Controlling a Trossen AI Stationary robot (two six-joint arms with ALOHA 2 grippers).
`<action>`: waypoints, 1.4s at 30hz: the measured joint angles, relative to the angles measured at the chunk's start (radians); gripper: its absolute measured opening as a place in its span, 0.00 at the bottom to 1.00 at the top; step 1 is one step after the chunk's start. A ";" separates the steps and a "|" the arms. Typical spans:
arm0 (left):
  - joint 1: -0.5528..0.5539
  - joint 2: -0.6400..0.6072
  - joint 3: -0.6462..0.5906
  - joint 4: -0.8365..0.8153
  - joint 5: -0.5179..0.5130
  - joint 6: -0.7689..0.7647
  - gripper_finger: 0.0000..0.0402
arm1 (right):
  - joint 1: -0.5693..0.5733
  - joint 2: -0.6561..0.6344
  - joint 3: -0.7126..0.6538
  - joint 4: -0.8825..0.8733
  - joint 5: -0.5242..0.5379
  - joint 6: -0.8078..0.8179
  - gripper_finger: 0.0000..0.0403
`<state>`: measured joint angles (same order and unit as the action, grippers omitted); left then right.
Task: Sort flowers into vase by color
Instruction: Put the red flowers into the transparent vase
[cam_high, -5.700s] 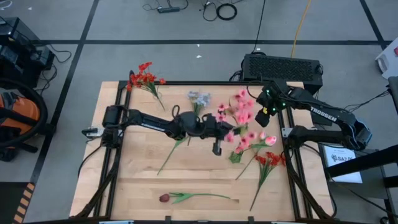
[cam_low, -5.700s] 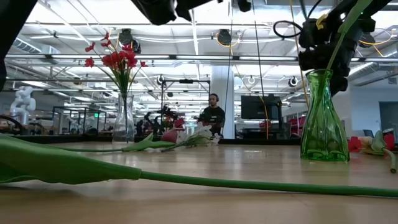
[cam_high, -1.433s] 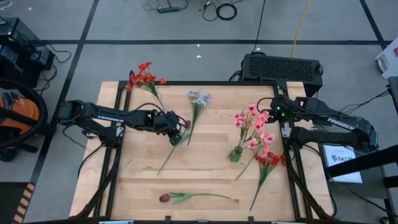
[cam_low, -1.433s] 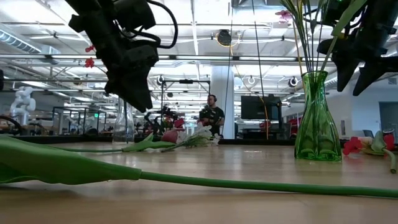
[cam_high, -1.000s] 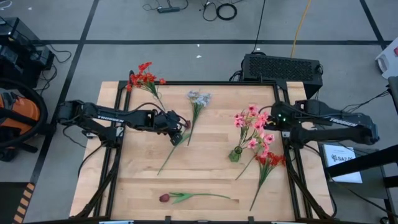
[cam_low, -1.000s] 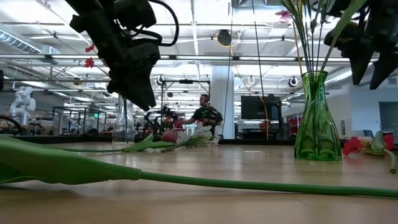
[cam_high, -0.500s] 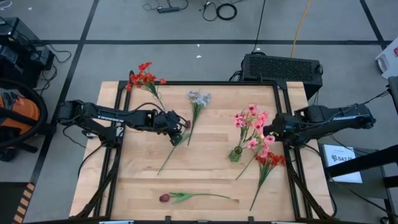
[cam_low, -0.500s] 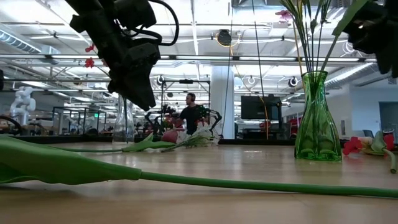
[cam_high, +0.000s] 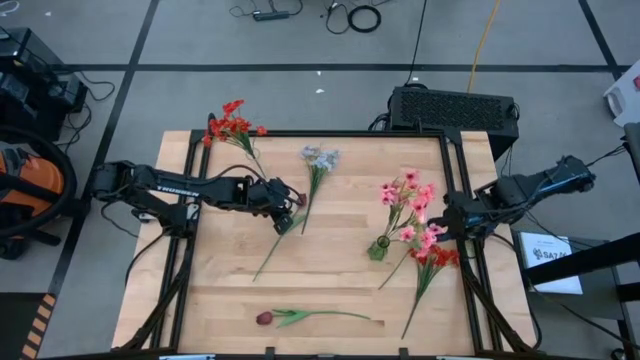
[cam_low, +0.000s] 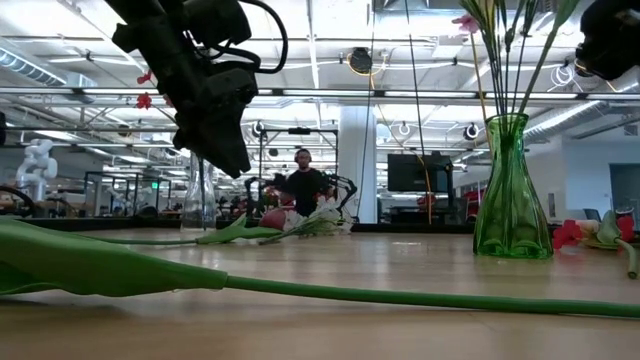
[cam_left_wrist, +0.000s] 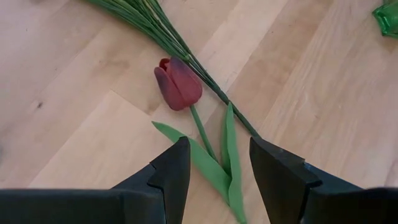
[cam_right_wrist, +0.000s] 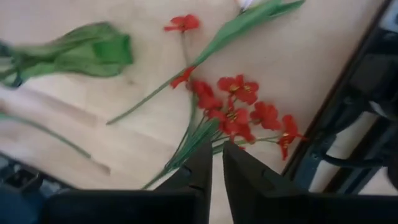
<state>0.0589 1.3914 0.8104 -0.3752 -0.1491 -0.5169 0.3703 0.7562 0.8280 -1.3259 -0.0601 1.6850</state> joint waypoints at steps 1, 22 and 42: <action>0.000 0.000 0.000 0.000 0.008 -0.001 0.43 | 0.016 0.002 0.000 0.013 -0.007 0.000 0.06; -0.060 0.000 0.000 0.000 0.042 -0.232 0.43 | 0.582 0.183 0.000 0.209 0.130 0.529 0.02; -0.101 0.000 0.000 0.001 -0.009 -0.255 0.43 | 0.576 0.614 0.000 0.455 0.159 0.618 0.08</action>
<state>-0.0422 1.3911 0.8104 -0.3746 -0.1577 -0.7715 0.9460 1.3706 0.8280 -0.8711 0.0994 2.3033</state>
